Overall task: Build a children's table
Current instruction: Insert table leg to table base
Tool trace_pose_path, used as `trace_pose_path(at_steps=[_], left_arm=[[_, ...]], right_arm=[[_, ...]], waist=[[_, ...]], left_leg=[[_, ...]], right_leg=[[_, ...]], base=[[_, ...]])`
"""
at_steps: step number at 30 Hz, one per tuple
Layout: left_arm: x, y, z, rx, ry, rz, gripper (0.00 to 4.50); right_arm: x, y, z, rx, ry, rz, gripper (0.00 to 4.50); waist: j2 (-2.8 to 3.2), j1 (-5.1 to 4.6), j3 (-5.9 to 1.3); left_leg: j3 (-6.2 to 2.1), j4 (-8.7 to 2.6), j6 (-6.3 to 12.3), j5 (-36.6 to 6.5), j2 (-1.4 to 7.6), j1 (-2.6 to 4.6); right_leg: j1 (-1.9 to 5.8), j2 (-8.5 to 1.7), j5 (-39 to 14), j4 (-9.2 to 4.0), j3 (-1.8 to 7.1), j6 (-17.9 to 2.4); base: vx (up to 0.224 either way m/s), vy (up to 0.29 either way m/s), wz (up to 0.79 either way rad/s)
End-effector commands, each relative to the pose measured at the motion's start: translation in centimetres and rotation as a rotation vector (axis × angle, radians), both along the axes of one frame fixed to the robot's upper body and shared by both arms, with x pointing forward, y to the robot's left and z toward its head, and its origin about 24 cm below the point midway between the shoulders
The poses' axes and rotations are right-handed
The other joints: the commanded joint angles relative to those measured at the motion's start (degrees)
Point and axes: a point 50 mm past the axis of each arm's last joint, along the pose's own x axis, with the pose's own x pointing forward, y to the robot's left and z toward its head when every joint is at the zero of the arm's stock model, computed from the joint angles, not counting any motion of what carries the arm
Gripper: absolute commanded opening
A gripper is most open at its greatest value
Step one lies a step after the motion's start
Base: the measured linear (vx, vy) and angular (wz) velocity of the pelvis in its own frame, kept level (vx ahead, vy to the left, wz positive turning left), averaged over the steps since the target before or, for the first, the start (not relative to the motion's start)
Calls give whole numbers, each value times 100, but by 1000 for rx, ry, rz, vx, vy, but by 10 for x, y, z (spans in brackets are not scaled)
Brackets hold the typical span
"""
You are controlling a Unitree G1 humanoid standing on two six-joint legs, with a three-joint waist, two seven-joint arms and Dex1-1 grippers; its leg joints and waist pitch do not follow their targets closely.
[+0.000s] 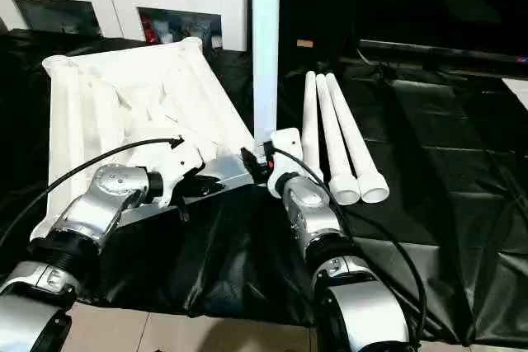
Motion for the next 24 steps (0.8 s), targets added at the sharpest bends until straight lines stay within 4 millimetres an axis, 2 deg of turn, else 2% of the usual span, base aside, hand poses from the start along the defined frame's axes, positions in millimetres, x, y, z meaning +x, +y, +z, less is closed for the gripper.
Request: trace_pose_path(at_steps=[1,8,11,12,13,14,16,18,21,24], left_arm=[[-7,-14,-10,-32,33,-48,0],[-9,-9,-8,-28,26,-86,0],[-12,4,-8,-3,46,-140,0],[-12,4,-8,-3,47,-141,0],[-15,11,-7,3,62,-186,0],[-16,13,-7,3,69,-198,0],[-17,19,-7,11,76,-211,0],[-17,23,-6,7,88,-223,0],[-18,26,-5,11,94,-236,0],[-22,33,-6,36,121,-287,0]], right_arm=[[-10,22,-10,21,64,105,396],[-11,16,-5,33,8,204,396],[-16,3,-1,7,-44,366,396],[-16,3,-1,7,-45,369,396],[-21,-6,1,-7,-58,480,396],[-22,-8,1,-11,-61,515,396],[-26,-14,3,-21,-62,591,396],[-29,-19,4,-33,-51,666,396],[-32,-23,5,-46,-46,722,396],[-38,-26,6,-71,-25,834,396]], waist=[[22,-18,-242],[23,-10,-248],[20,-1,-261],[23,0,-261],[23,-4,-265],[30,20,-268],[53,49,-282],[38,63,-294],[41,80,-285],[38,107,-277]], left_leg=[[-122,-445,121,-1418,265,19],[-117,-438,189,-1332,269,17],[-113,-416,298,-1207,264,3],[-109,-412,354,-1128,268,-3],[-106,-405,373,-1095,266,-5],[-106,-399,433,-1019,274,-13],[-79,-374,508,-787,291,-9],[-71,-356,579,-686,293,-9],[-68,-354,583,-744,294,-8],[-74,-368,486,-874,302,4]], right_leg=[[190,-406,-1205,-471,283,-1241],[202,-403,-1094,-458,280,-1280],[231,-401,-877,-441,274,-1334],[232,-401,-752,-426,275,-1360],[237,-404,-698,-418,278,-1381],[261,-403,-601,-406,267,-1413],[261,-375,-173,-343,247,-1543],[267,-373,34,-318,235,-1620],[261,-389,-104,-334,235,-1637],[254,-391,-410,-357,236,-1586]], base=[[0,0,0],[0,0,0],[0,0,0],[0,0,0],[0,0,0],[0,0,0],[0,0,0],[0,0,0],[0,0,0],[0,0,0]])
